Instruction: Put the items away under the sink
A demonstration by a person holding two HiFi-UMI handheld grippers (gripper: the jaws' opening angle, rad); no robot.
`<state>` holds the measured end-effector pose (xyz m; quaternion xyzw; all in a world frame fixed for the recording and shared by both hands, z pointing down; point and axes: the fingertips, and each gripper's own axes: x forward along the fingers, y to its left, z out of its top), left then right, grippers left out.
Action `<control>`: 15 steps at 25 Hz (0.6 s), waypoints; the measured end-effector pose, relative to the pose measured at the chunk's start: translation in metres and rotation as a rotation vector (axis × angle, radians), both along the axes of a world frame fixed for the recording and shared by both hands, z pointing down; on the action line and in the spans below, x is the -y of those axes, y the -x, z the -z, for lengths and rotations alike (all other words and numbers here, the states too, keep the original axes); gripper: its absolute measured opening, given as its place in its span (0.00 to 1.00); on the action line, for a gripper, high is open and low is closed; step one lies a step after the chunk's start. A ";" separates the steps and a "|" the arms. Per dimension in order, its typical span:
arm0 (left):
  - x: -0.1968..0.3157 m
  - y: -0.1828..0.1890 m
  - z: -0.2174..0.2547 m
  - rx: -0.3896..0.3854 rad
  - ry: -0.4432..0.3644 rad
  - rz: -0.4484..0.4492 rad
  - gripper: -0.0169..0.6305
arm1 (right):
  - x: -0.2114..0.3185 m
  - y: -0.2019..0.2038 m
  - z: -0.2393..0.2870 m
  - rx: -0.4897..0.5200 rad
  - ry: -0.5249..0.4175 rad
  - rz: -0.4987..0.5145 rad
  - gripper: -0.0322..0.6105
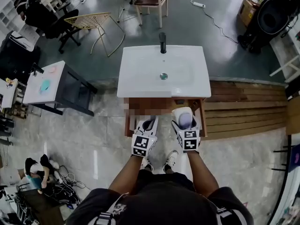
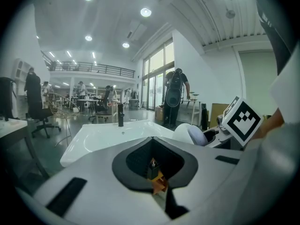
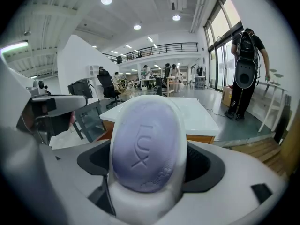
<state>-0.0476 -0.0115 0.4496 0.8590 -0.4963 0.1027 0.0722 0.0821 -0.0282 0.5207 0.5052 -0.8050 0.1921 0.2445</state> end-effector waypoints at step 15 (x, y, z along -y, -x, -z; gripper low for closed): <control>0.071 0.048 -0.154 -0.024 0.069 0.034 0.02 | 0.023 0.066 -0.147 -0.050 0.074 -0.009 0.76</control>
